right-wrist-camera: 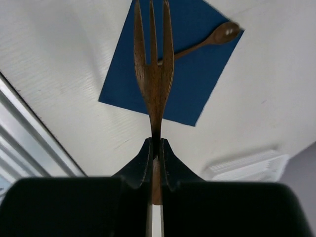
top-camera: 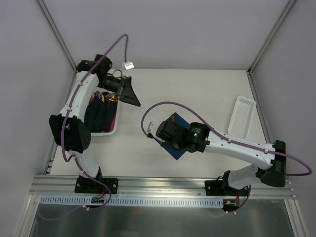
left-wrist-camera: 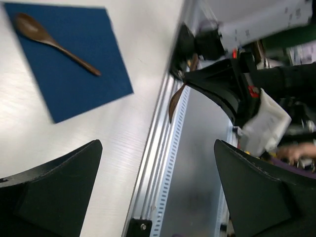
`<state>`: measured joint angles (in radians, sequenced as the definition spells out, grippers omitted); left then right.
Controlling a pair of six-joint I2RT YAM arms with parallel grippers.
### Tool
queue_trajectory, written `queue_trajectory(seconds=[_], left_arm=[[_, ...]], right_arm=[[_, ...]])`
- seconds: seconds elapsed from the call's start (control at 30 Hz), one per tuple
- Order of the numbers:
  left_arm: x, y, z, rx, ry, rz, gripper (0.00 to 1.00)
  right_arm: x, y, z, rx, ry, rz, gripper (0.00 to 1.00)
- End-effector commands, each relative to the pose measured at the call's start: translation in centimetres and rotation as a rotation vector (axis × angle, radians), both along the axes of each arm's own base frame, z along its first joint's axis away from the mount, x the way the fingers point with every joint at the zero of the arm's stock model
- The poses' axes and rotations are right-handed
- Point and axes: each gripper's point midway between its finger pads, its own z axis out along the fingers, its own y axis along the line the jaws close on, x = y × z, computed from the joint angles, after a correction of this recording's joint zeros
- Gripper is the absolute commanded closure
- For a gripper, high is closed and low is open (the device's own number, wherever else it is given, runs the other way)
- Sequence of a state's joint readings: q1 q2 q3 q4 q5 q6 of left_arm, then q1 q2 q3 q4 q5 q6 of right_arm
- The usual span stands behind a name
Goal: Place the utensils on the paper napkin and roll it up
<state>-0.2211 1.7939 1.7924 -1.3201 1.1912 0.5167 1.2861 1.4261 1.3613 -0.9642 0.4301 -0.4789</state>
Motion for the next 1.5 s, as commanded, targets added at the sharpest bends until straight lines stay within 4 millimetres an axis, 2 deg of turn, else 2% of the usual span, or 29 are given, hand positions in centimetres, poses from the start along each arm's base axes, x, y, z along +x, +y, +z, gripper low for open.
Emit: queue_trajectory(seconds=[0.0, 0.03, 0.07, 0.13, 0.17, 0.2, 0.23, 0.27, 0.3, 0.33, 0.37, 0.4, 0.47, 0.53, 0.67, 0.87, 1.27, 1.47], left_arm=[[1.5, 4.1, 5.9, -0.044, 0.026, 0.224, 0.01], [2.9, 4.7, 6.5, -0.053, -0.068, 0.258, 0.01], [2.6, 5.4, 7.3, -0.042, -0.125, 0.296, 0.01], [3.4, 6.5, 6.9, 0.034, -0.203, 0.395, 0.01], [4.4, 6.7, 5.8, 0.042, -0.264, 0.427, 0.01], [3.7, 7.5, 6.8, 0.077, -0.332, 0.518, 0.01], [3.9, 7.9, 7.0, 0.085, -0.395, 0.568, 0.01], [3.9, 8.5, 4.7, 0.119, -0.393, 0.617, 0.01], [3.7, 9.0, 7.4, 0.075, -0.544, 0.688, 0.01], [3.7, 9.9, 5.2, 0.114, -0.542, 0.754, 0.01], [3.5, 10.1, 5.4, 0.105, -0.578, 0.785, 0.01], [2.6, 10.4, 6.9, 0.071, -0.635, 0.827, 0.01], [1.9, 10.6, 5.9, 0.076, -0.627, 0.848, 0.01], [0.9, 10.4, 5.9, 0.061, -0.623, 0.843, 0.01], [0.1, 10.2, 4.6, 0.054, -0.567, 0.855, 0.01], [-0.3, 9.8, 3.9, 0.042, -0.529, 0.835, 0.01], [0.2, 9.7, 3.0, 0.051, -0.493, 0.826, 0.01], [0.4, 9.9, 2.9, 0.066, -0.508, 0.827, 0.01]], right_arm=[[0.2, -1.6, 0.3, 0.241, 0.120, -0.223, 1.00], [0.7, -2.2, 0.1, 0.290, 0.148, -0.295, 1.00], [1.7, -3.0, -0.6, 0.368, 0.197, -0.389, 1.00], [2.5, -3.7, -1.5, 0.472, 0.248, -0.561, 1.00], [2.7, -4.3, -2.8, 0.482, 0.268, -0.627, 1.00], [3.8, -4.6, -3.0, 0.528, 0.264, -0.715, 1.00], [4.2, -4.6, -3.5, 0.567, 0.281, -0.819, 1.00], [4.6, -4.6, -4.1, 0.582, 0.294, -0.876, 1.00], [5.5, -4.3, -5.1, 0.604, 0.302, -0.933, 1.00], [5.8, -3.8, -5.5, 0.645, 0.326, -1.011, 1.00], [6.2, -3.3, -6.0, 0.664, 0.342, -1.038, 1.00], [7.3, -2.3, -6.7, 0.694, 0.360, -1.053, 1.00], [8.5, -1.6, -7.3, 0.716, 0.356, -1.098, 1.00], [10.0, -0.9, -8.4, 0.715, 0.365, -1.136, 1.00], [11.7, -0.9, -10.1, 0.712, 0.364, -1.177, 1.00], [13.8, -1.8, -12.0, 0.725, 0.360, -1.213, 1.00], [14.3, -1.3, -14.5, 0.673, 0.407, -1.188, 0.99], [14.3, -1.6, -14.9, 0.662, 0.402, -1.197, 0.95]])
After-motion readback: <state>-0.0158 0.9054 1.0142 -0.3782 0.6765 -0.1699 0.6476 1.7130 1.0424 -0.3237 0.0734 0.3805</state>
